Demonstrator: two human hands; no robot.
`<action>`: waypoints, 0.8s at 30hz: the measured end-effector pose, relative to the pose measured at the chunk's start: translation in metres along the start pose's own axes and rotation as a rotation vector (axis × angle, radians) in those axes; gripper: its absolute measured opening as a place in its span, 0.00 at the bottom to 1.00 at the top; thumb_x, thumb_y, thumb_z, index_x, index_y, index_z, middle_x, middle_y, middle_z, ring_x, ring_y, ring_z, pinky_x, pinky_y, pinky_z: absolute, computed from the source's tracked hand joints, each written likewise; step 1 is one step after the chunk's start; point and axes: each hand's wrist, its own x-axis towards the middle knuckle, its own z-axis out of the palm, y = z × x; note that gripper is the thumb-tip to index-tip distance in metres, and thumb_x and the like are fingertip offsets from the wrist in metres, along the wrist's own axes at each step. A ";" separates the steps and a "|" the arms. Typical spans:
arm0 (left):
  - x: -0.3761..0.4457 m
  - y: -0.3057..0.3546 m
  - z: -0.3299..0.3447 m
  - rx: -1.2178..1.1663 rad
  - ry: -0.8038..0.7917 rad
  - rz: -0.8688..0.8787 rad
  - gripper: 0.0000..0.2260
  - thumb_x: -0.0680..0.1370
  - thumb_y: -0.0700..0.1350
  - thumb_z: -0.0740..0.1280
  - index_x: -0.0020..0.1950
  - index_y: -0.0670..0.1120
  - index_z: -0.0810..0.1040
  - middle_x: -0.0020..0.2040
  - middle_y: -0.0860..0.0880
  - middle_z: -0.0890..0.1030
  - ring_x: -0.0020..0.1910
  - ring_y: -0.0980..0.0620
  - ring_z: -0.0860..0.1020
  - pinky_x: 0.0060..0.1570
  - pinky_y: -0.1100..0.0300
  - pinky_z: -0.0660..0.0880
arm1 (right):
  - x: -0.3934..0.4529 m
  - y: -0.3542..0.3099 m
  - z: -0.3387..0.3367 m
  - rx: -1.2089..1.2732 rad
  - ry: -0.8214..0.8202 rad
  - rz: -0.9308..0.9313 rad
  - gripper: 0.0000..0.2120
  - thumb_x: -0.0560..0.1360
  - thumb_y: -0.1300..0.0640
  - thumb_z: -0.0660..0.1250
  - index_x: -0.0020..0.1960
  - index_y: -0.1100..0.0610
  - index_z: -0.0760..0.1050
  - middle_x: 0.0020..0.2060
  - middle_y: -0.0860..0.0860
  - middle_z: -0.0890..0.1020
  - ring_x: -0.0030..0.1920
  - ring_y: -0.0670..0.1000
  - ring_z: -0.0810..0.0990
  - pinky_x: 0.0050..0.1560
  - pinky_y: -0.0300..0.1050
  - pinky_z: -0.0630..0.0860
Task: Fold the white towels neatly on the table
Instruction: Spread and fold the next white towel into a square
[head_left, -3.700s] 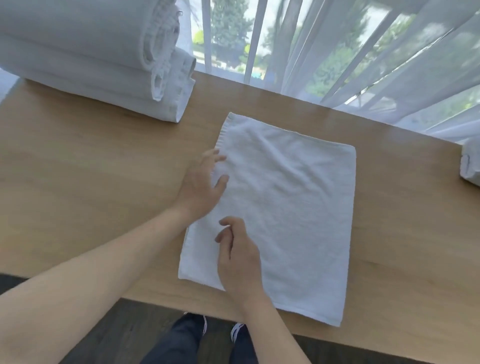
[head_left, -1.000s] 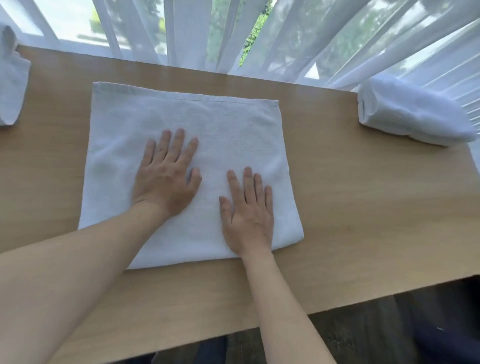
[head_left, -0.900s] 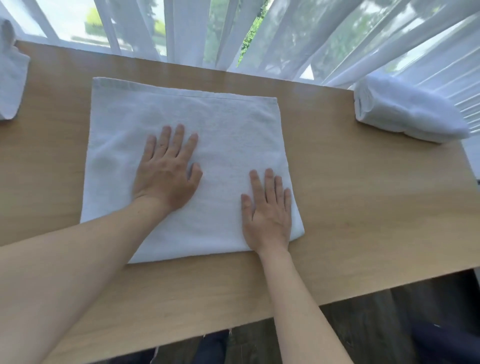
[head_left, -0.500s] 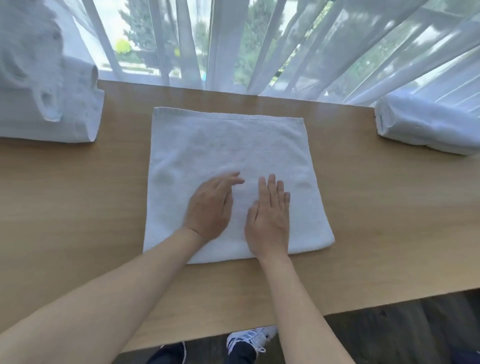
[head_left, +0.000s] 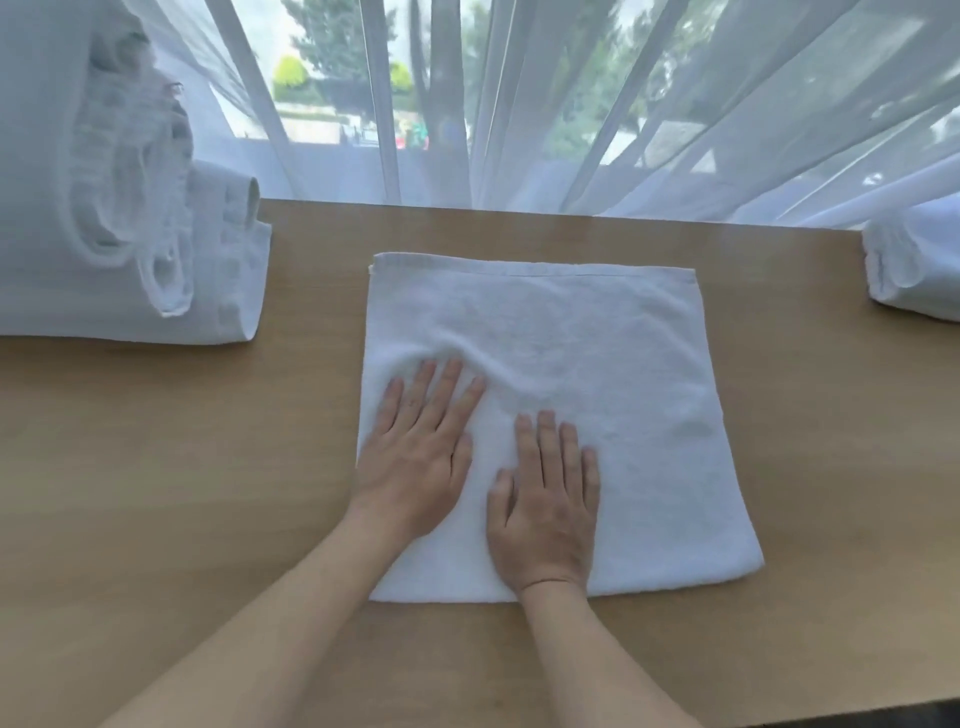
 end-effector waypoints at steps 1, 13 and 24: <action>0.012 -0.006 -0.003 0.003 -0.003 -0.001 0.26 0.83 0.52 0.47 0.82 0.54 0.51 0.83 0.50 0.48 0.81 0.49 0.44 0.79 0.47 0.42 | 0.001 0.000 0.000 -0.004 0.000 0.004 0.29 0.78 0.48 0.54 0.78 0.55 0.64 0.78 0.54 0.64 0.78 0.56 0.60 0.77 0.59 0.54; 0.141 -0.053 -0.028 -0.012 0.024 -0.254 0.27 0.82 0.57 0.43 0.82 0.56 0.49 0.83 0.50 0.47 0.81 0.49 0.43 0.78 0.48 0.38 | 0.002 0.006 0.012 -0.023 0.090 -0.030 0.31 0.76 0.46 0.59 0.77 0.55 0.65 0.78 0.54 0.64 0.78 0.56 0.61 0.76 0.62 0.57; 0.114 -0.035 -0.028 -0.057 0.201 -0.038 0.23 0.83 0.42 0.56 0.79 0.44 0.63 0.82 0.42 0.54 0.81 0.42 0.49 0.79 0.46 0.43 | 0.001 0.003 0.009 -0.034 0.077 -0.020 0.29 0.77 0.47 0.57 0.77 0.55 0.66 0.77 0.54 0.66 0.78 0.57 0.61 0.77 0.60 0.55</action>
